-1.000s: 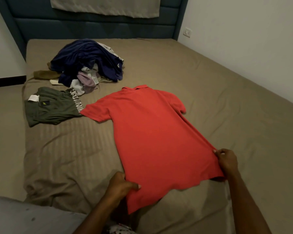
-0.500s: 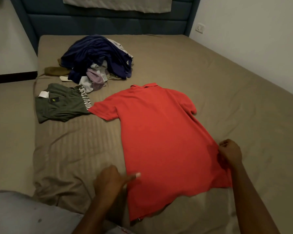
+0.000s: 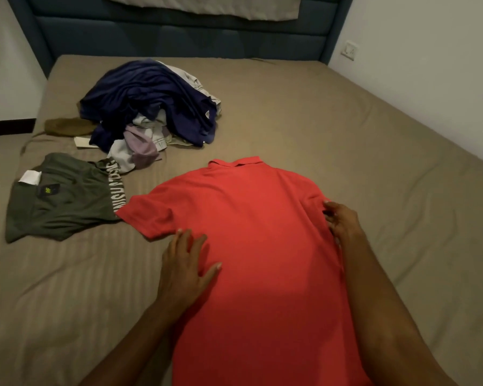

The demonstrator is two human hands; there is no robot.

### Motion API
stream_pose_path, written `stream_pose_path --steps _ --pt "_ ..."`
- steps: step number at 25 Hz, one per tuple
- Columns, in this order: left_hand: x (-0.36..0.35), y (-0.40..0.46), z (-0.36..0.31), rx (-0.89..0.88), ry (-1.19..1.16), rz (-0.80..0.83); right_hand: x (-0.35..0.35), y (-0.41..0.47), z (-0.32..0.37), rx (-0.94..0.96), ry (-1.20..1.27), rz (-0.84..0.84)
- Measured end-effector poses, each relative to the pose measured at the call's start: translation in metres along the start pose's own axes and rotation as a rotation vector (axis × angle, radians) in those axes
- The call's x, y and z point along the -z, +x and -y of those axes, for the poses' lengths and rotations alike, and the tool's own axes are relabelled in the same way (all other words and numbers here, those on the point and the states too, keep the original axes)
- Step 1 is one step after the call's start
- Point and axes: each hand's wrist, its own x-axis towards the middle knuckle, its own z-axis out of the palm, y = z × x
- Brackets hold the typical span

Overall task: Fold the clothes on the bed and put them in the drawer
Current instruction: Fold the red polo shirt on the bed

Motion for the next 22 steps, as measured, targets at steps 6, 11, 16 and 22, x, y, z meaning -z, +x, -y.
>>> stream_pose_path --steps 6,11,16,22 --pt "-0.012 0.027 0.032 -0.002 0.061 0.011 0.023 0.05 0.021 0.256 0.198 -0.261" --pt "-0.013 0.018 0.034 0.018 -0.011 -0.094 0.001 0.034 0.003 0.618 -0.687 -0.502" --pt "-0.01 0.013 0.041 0.151 -0.181 -0.301 -0.052 0.031 0.032 0.483 -0.844 -0.581" --pt "-0.009 0.035 0.037 0.366 -0.117 -0.289 -0.031 0.117 0.044 0.101 -0.661 -0.158"
